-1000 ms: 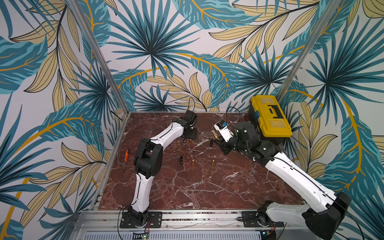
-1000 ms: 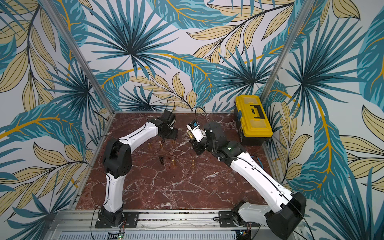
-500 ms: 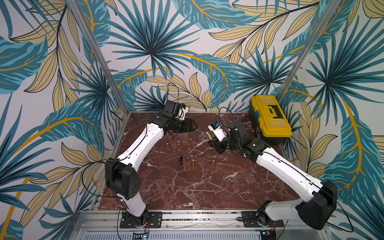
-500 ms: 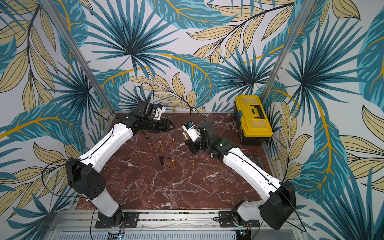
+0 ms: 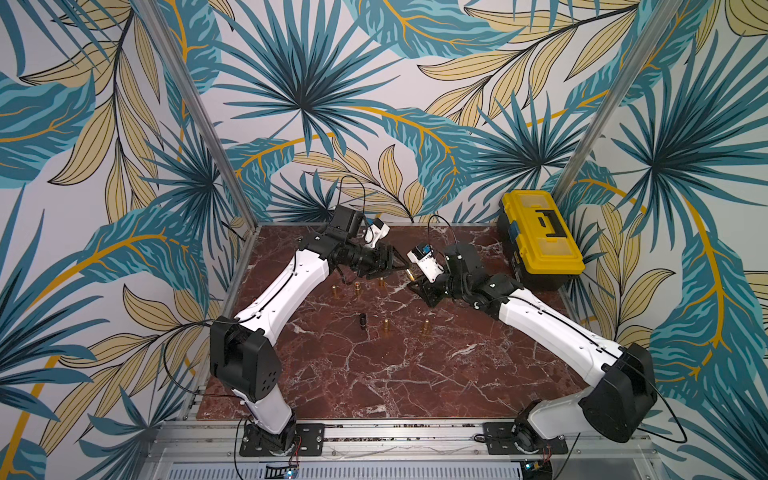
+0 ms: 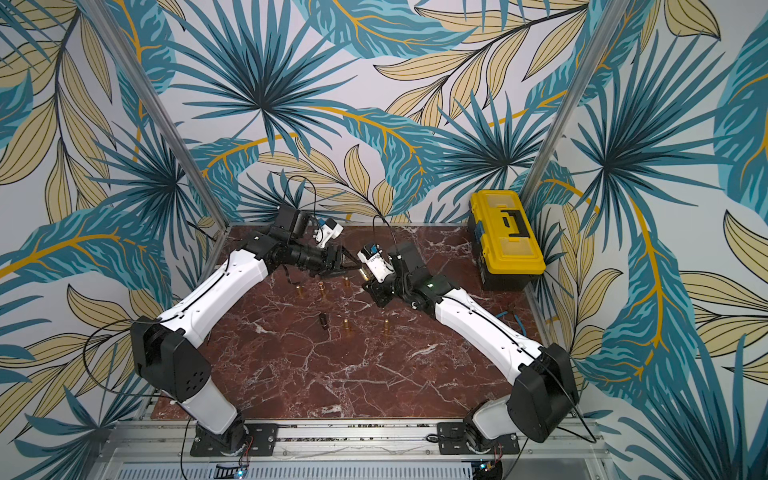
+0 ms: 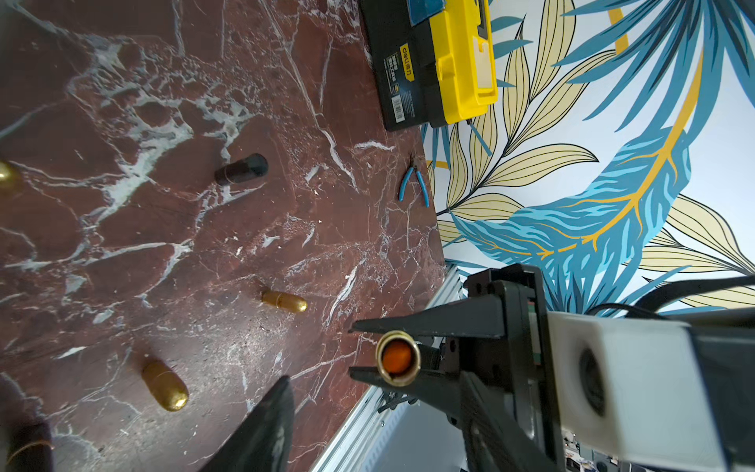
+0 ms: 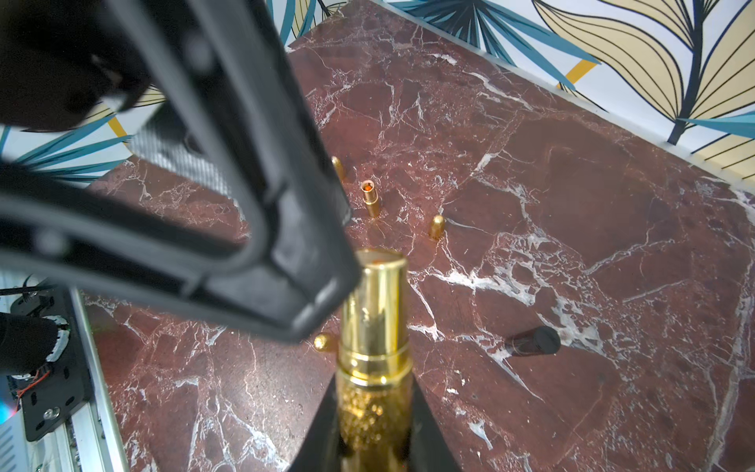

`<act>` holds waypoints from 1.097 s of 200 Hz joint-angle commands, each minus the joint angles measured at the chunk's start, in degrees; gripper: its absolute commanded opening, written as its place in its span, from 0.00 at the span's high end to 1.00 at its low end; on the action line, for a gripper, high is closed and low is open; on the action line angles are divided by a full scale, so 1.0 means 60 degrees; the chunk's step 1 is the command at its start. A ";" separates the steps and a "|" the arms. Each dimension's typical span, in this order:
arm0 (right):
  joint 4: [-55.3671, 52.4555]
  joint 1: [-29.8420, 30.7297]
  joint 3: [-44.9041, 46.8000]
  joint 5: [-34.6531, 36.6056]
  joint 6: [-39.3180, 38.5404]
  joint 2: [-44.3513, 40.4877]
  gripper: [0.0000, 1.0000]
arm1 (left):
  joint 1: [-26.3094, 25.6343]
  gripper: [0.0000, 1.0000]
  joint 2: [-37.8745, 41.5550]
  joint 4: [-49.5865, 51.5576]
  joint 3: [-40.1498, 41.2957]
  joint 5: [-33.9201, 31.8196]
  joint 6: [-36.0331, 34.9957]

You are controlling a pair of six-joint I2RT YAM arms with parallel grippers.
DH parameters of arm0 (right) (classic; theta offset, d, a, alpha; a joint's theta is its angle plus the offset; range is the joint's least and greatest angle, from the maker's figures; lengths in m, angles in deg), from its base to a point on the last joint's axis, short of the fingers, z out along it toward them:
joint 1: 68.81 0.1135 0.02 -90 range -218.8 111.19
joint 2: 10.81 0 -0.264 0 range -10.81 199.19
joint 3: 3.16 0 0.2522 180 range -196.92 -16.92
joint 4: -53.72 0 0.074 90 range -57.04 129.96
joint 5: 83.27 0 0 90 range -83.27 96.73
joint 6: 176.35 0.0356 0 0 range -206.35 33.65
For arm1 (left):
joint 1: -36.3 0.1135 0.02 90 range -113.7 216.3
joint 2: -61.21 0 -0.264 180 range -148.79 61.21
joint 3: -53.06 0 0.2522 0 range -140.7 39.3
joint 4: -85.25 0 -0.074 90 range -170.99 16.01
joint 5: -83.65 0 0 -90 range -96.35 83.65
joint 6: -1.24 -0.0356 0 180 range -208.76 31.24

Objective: Open the lipstick cap
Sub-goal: Place the lipstick at the center of the board.

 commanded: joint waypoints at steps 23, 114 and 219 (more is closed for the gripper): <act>0.0251 0.0080 -0.0274 -0.0252 0.0188 0.0344 0.97 | -0.0235 0.37 -0.0015 -0.0029 0.0049 0.0248 -0.0025; 0.0249 0.0156 -0.0341 -0.0350 0.0192 0.0574 0.97 | -0.0269 0.49 -0.0281 -0.0028 -0.0315 0.0205 -0.0076; 0.0291 0.0225 -0.0270 -0.0318 0.0209 0.0684 0.97 | -0.0270 0.64 -0.0547 -0.0017 -0.0613 0.0022 -0.0091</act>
